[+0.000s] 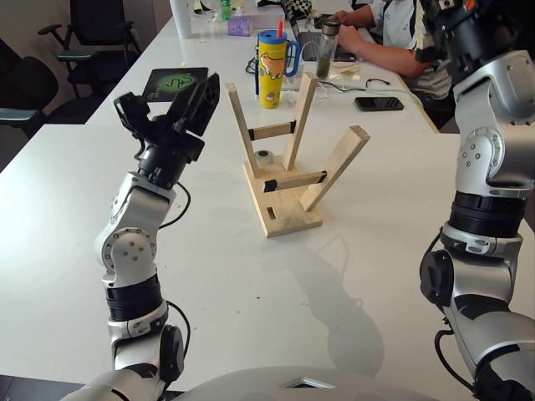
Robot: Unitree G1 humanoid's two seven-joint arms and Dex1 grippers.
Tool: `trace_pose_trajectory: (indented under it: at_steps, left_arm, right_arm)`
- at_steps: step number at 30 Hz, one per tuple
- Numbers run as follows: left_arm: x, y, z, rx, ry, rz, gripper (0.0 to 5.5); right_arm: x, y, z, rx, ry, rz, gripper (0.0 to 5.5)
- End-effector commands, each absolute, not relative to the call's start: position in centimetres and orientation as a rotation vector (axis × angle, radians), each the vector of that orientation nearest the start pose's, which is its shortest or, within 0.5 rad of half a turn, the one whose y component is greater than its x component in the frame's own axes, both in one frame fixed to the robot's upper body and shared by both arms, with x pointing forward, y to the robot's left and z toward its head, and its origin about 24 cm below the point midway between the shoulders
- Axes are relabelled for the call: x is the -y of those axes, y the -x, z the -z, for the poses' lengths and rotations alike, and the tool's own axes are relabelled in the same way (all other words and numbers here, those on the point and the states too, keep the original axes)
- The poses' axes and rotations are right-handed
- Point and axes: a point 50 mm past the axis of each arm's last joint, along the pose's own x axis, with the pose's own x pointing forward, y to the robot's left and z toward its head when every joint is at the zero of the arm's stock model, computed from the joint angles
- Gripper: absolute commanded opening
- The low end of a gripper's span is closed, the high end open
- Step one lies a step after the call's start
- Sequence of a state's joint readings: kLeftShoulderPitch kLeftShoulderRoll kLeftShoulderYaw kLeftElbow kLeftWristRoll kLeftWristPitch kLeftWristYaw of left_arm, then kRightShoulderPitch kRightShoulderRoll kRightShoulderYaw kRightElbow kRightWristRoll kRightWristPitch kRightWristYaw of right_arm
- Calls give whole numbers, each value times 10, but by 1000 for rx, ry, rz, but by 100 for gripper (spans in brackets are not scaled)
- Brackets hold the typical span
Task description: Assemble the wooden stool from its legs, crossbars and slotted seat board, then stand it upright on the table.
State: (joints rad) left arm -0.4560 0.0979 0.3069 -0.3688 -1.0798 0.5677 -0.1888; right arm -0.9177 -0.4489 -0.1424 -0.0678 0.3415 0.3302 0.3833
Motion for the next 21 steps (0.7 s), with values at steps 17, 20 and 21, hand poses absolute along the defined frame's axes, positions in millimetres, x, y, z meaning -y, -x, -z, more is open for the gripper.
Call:
trace_pose_trajectory:
  at_steps: [17,20,21]
  left_arm:
    - [-134,-269,-258,368,966,739,362]
    - [-136,-268,-260,380,953,722,362]
    - [-136,-268,-260,379,950,714,362]
  right_arm:
    - [86,-292,-255,464,359,-1054,206]
    - [86,-294,-251,464,397,-1036,206]
    - [86,-295,-251,465,407,-1030,206]
